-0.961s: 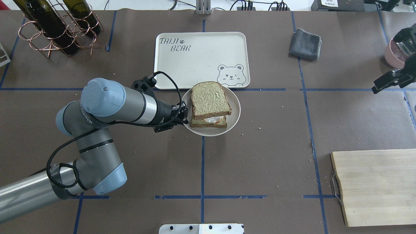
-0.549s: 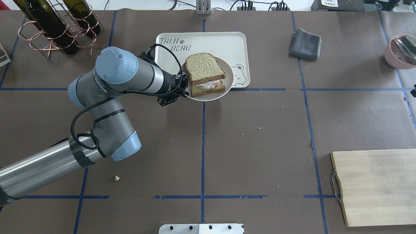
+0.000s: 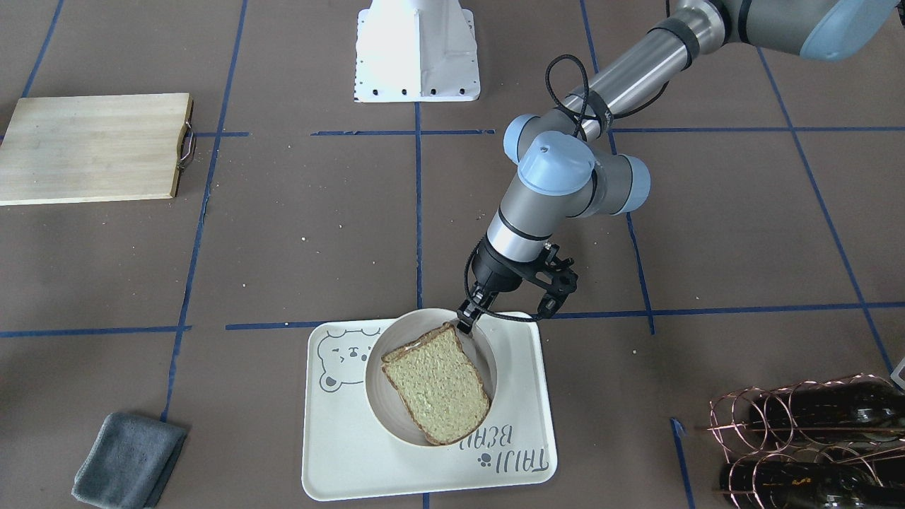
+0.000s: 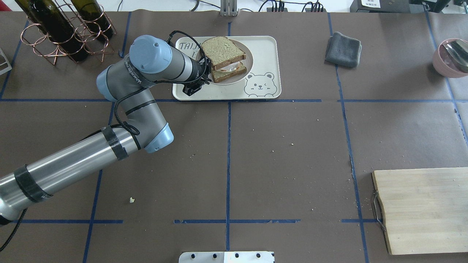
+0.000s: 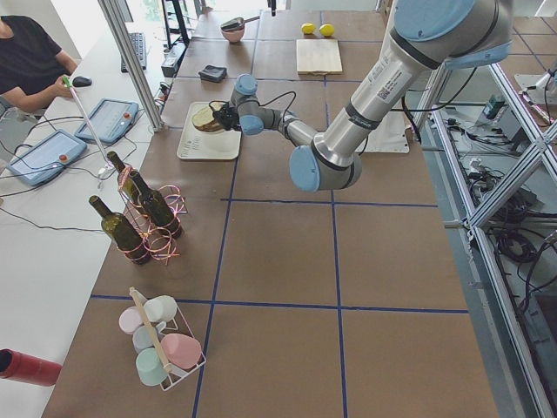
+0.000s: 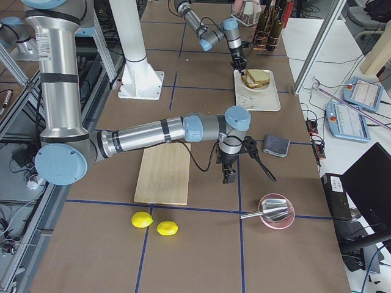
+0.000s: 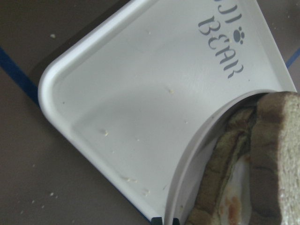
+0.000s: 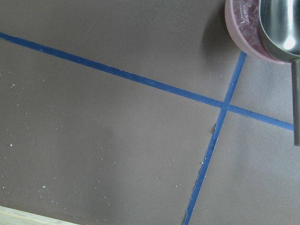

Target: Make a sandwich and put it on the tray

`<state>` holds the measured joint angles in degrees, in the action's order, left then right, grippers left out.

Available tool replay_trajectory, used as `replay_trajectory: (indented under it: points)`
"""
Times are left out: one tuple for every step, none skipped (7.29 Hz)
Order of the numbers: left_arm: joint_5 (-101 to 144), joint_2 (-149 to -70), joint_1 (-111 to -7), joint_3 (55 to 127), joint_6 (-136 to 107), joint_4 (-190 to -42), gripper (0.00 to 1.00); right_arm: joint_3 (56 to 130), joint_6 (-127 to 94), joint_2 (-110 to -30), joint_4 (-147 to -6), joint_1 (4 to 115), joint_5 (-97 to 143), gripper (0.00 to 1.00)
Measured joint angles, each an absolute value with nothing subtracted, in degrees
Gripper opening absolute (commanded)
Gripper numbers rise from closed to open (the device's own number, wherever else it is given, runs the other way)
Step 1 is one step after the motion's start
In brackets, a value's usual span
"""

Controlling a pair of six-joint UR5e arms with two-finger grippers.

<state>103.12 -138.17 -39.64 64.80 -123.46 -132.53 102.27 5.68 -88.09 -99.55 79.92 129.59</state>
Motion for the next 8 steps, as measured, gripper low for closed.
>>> replay_trajectory:
  points:
    - [101.28,-140.08,-39.62,60.78,-124.52,-134.16,0.00,102.02,5.60,-88.00,-99.57,80.15,129.67,1.00]
    - [100.38,-141.50,-39.56,58.10,-125.02,-134.93,0.33,101.78,5.46,-87.89,-99.58,80.32,129.75,1.00]
    - [100.03,-142.13,-39.49,56.91,-125.11,-135.51,0.52,101.70,5.31,-87.81,-99.56,80.50,129.87,1.00]
    - [99.86,-142.33,-39.43,56.57,-124.99,-136.38,1.00,101.69,5.23,-87.76,-99.55,80.67,129.99,1.00]
    - [99.75,-142.28,-39.40,56.59,-124.61,-137.14,1.00,101.69,5.20,-87.71,-99.54,80.85,130.04,1.00]
    - [99.70,-141.56,-39.43,57.36,-123.26,-137.46,1.00,101.69,5.19,-87.64,-99.53,80.96,130.07,1.00]
    - [99.66,-139.27,-39.48,60.11,-120.34,-137.58,1.00,101.68,5.19,-87.50,-99.55,81.00,130.07,1.00]
    - [99.59,-136.20,-39.76,64.10,-116.16,-137.51,1.00,101.69,5.19,-87.33,-99.57,81.06,130.08,1.00]
